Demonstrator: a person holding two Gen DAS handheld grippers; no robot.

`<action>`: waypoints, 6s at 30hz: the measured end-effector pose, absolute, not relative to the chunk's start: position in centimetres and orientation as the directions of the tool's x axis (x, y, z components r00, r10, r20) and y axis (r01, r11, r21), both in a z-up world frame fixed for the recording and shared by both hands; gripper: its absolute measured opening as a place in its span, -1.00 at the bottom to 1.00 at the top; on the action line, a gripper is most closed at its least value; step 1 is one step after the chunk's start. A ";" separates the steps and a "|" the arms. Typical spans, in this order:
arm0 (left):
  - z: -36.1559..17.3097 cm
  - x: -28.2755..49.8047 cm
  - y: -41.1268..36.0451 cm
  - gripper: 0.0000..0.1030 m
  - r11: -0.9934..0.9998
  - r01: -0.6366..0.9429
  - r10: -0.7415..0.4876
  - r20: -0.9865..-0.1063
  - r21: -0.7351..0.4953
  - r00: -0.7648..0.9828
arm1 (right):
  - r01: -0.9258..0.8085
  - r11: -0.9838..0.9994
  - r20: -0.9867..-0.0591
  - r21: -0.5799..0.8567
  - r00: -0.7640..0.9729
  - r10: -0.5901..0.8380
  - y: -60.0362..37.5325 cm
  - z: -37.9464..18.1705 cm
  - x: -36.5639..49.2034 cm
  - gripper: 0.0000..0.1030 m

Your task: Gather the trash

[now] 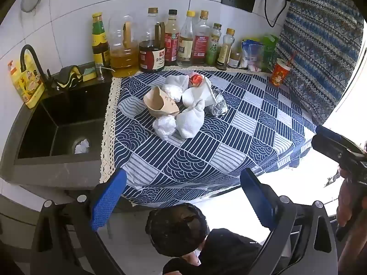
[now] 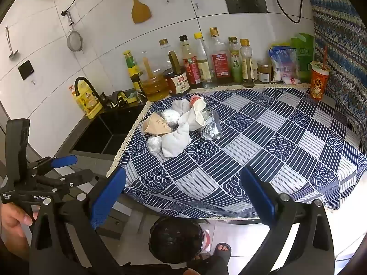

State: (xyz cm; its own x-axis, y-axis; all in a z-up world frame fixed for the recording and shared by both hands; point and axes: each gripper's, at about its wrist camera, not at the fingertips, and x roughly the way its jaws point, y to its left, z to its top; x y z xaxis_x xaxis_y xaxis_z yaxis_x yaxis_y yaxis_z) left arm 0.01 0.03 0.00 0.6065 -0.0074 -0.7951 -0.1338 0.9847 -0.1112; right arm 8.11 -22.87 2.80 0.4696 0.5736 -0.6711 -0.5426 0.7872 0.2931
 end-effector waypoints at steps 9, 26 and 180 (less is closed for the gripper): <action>0.2 0.5 0.7 0.87 0.971 -0.142 -0.068 -0.798 -0.190 0.598 | -0.533 0.802 -0.680 0.271 0.484 0.551 -22.7 3.2 7.7 0.93; 0.2 0.2 1.5 0.87 0.965 -0.177 -0.047 -0.794 -0.192 0.607 | -0.523 0.806 -0.682 0.278 0.483 0.549 -23.1 3.3 7.8 0.93; -11.1 23.1 11.0 0.04 0.905 -0.289 -0.160 -0.879 -0.312 0.449 | -0.676 0.596 -0.766 0.434 0.072 0.639 -7.1 -8.9 34.0 -0.47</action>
